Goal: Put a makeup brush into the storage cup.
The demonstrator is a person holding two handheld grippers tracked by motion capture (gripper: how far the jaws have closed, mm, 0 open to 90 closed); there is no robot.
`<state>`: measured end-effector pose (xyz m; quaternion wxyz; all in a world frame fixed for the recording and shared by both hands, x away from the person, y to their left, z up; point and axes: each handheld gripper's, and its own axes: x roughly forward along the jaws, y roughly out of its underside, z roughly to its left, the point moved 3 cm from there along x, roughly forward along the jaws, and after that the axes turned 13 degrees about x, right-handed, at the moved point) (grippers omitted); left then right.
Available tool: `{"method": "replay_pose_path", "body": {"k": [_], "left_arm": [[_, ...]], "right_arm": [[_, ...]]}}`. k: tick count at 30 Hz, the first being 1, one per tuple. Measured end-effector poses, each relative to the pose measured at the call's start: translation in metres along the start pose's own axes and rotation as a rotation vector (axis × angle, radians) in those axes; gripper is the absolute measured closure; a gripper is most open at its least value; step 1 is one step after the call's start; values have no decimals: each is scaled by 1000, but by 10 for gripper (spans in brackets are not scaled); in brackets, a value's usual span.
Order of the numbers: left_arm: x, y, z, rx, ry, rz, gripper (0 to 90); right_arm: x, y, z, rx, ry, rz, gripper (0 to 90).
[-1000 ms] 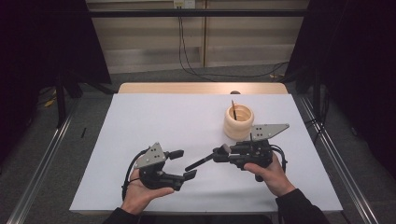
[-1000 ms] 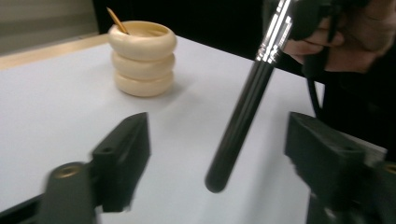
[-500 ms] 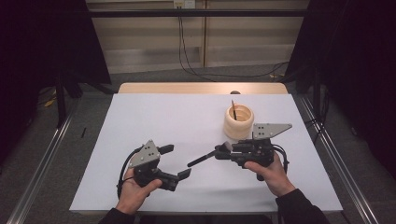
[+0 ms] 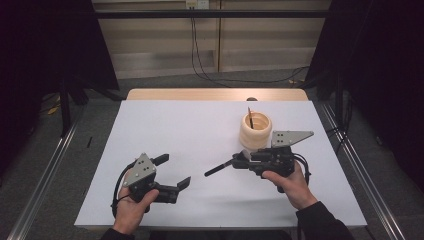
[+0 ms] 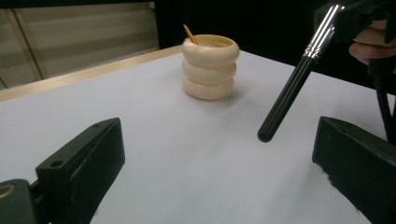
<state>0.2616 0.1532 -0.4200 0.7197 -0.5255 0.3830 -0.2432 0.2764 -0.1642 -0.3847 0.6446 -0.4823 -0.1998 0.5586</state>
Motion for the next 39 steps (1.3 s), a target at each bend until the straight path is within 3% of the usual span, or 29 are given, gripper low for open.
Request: {"method": "replay_pose_path", "body": {"k": [12, 24, 31, 32, 39], "left_arm": [[-15, 17, 8, -61, -71, -10, 17], [-26, 29, 12, -68, -71, -25, 14], [-29, 28, 12, -49, -135, -13, 10], [-29, 28, 12, -50, -110, -18, 8], [-28, 30, 11, -49, -102, -14, 8]], "right_arm": [[-7, -4, -5, -5, 50, 5, 774], [-18, -14, -11, -7, 98, -1, 774], [-25, -20, -17, -2, 125, -8, 774], [-25, -21, -17, -1, 129, -7, 774], [-32, -34, -19, -5, 149, -26, 774]]}}
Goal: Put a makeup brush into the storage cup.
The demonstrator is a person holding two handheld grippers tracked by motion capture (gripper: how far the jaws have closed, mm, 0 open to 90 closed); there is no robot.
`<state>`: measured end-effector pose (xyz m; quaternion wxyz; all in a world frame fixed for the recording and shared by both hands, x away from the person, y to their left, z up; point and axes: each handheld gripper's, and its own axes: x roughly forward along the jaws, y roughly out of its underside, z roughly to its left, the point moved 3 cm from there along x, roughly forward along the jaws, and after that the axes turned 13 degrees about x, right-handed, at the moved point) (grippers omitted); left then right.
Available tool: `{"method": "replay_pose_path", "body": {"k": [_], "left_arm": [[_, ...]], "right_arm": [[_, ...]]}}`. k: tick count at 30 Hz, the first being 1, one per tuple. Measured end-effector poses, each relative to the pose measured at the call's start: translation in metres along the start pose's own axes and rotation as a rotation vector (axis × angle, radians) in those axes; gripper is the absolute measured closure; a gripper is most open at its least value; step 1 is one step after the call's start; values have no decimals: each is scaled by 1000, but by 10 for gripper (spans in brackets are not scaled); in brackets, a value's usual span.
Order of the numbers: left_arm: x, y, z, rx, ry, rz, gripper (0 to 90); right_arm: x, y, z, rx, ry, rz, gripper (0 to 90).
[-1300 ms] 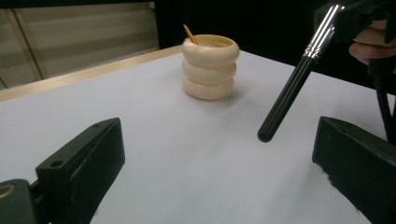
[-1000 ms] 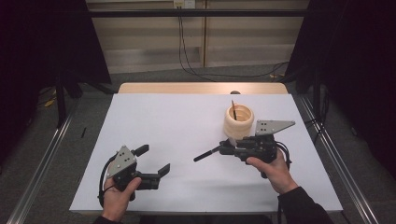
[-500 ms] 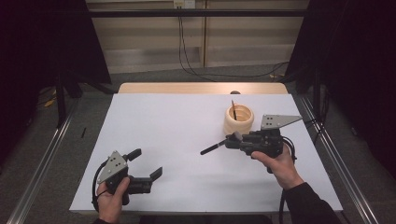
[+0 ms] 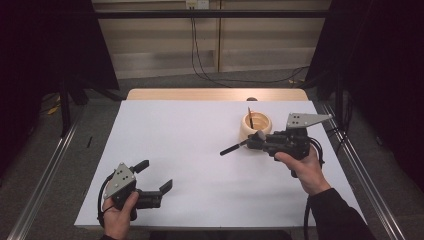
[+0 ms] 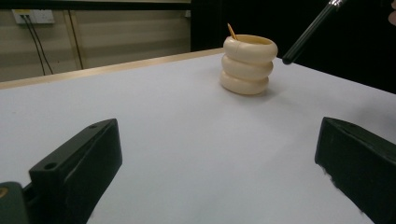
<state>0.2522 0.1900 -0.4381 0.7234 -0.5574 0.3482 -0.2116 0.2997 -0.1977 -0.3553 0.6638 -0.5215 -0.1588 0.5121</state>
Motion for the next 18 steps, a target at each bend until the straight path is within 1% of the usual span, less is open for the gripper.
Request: {"method": "replay_pose_path", "body": {"k": [4, 7, 11, 13, 14, 18], "left_arm": [[0, 1, 0, 1, 12, 1, 12], [0, 1, 1, 7, 13, 1, 12], [0, 2, 1, 4, 14, 0, 12], [0, 2, 1, 8, 17, 3, 12], [0, 2, 1, -1, 16, 1, 12], [0, 2, 1, 2, 19, 1, 13]], "right_arm": [[-4, -8, -4, -4, 14, -1, 774], [-7, -14, -7, -10, 31, 0, 774], [-12, -21, -11, -12, 55, -1, 774], [-14, -25, -15, -10, 71, -5, 774], [-15, -26, -16, -7, 74, -5, 774], [-18, -32, -24, -3, 103, -3, 774]]}}
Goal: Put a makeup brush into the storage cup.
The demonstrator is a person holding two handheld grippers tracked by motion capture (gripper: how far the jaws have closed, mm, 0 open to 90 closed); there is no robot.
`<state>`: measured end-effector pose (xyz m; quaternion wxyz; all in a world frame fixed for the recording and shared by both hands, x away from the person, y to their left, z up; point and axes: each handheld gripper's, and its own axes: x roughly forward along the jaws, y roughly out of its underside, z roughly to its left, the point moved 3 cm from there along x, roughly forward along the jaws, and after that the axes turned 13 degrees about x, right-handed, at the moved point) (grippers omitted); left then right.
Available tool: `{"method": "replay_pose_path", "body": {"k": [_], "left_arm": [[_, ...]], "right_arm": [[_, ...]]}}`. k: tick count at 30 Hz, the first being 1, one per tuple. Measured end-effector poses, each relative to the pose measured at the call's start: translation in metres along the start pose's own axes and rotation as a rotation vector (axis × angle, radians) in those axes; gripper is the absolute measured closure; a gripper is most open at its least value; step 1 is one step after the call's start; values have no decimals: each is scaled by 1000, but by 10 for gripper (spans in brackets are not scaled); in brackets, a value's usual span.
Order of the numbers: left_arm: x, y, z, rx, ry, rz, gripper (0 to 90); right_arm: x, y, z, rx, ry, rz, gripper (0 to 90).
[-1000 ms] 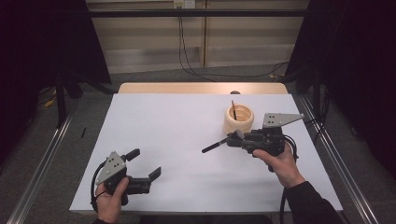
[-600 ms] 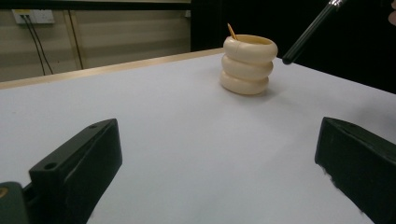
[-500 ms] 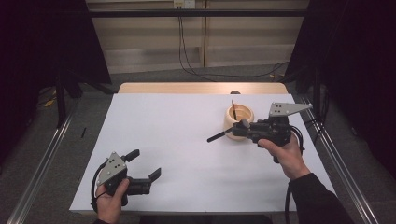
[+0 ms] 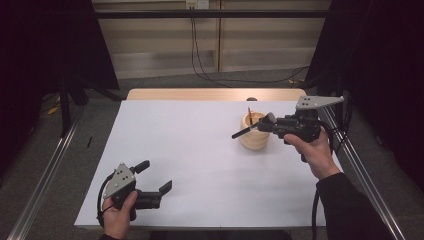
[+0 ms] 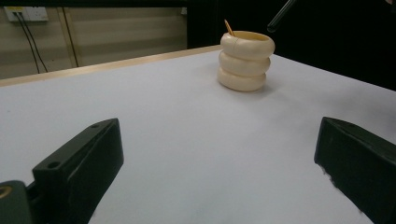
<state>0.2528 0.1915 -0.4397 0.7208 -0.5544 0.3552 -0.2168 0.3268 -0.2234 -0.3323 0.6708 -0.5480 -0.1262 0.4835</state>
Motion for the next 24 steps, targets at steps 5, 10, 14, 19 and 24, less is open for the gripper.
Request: {"method": "replay_pose_path", "body": {"k": [5, 10, 14, 19, 24], "left_arm": [[0, 0, 1, 1, -2, 2, 13], [-1, 0, 1, 2, 4, -8, 9], [-1, 0, 1, -4, 10, -11, 9], [-1, 0, 2, -5, 14, -13, 9], [-2, 0, 3, -3, -8, 0, 13]], "right_arm": [[-3, -9, -5, 2, 16, -8, 774], [-4, -18, -10, -2, 49, -8, 774], [-1, -21, -19, 13, 74, -4, 774], [-4, -26, -25, 17, 104, -2, 774], [-7, -30, -33, 20, 154, 11, 774]]}}
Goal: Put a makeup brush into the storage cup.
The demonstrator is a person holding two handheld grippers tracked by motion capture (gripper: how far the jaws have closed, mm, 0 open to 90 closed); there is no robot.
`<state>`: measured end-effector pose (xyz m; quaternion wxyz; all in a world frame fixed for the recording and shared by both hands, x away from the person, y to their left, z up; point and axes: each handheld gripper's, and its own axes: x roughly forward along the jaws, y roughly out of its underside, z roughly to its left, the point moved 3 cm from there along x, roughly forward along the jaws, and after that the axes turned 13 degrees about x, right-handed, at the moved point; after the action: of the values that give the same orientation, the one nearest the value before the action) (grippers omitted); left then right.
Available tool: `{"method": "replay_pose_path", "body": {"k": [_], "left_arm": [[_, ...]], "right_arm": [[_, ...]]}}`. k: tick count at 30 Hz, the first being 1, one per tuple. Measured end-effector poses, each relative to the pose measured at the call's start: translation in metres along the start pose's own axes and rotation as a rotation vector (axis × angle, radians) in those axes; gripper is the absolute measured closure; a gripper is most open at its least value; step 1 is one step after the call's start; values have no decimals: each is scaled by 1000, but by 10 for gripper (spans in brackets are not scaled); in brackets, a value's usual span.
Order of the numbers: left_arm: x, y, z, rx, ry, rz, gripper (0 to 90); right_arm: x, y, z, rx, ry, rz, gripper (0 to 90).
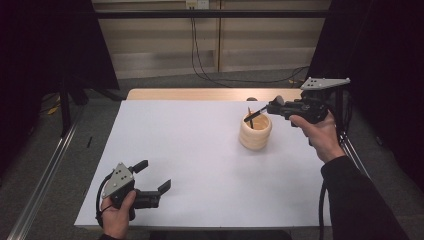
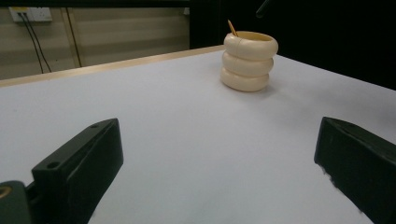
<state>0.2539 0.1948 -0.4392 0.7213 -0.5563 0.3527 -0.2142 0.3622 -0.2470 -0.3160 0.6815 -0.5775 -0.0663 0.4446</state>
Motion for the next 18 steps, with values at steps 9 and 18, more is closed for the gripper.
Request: {"method": "replay_pose_path", "body": {"k": [9, 18], "left_arm": [[0, 0, 0, 3, -3, 1, 12], [1, 1, 1, 8, -11, 9, 13]], "right_arm": [[1, -2, -13, 32, 73, 38, 774], [4, -3, -24, 52, 130, 63, 774]]}}
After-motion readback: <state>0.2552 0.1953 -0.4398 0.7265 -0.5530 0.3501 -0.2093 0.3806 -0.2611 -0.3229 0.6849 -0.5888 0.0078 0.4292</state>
